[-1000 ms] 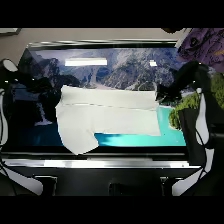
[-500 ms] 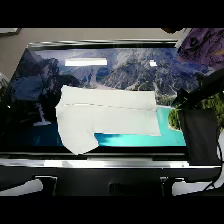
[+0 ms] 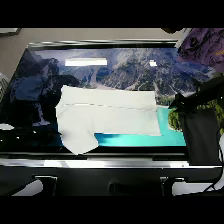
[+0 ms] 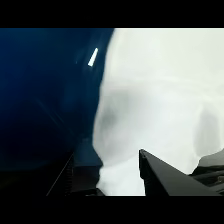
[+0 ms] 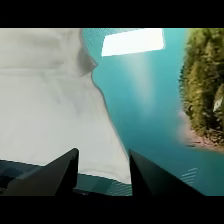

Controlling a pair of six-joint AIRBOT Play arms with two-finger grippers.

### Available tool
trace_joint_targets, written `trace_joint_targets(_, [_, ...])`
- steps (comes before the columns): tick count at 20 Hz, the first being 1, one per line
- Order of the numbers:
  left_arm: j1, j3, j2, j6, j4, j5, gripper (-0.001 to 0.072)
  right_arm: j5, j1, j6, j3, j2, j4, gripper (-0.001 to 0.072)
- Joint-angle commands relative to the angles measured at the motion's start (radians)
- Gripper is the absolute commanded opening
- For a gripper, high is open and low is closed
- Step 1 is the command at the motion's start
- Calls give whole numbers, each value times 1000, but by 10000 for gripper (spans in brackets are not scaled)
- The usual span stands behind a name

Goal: Fold the clothes and pants, and hang the long-sleeved shirts on hangers.

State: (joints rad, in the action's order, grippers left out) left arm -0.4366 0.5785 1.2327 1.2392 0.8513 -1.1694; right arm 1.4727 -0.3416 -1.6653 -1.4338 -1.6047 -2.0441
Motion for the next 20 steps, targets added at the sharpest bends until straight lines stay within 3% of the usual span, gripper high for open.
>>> trace_joint_targets(1, [69,-49,0,-5,-19,22,456,-8,0,-3,4,1,-5,379])
trace_joint_targets(5, [127,-51,1,-5,-23,59,451,-3,0,-3,4,1,-5,379])
trace_joint_targets(6, [135,-51,0,-5,-26,56,401,2,-1,-4,4,1,-5,379])
trace_joint_targets(8, [137,-51,-1,-11,-49,40,19,30,-1,-29,8,1,11,380])
trace_joint_targets(10, [137,-48,-2,-10,-66,27,19,32,-3,-39,51,1,14,387])
trace_joint_targets(12, [137,-48,-2,-11,-66,15,19,24,-3,-58,140,1,-4,456])
trace_joint_targets(20, [137,-48,-2,-10,-66,8,19,-58,3,-152,399,1,-109,456])
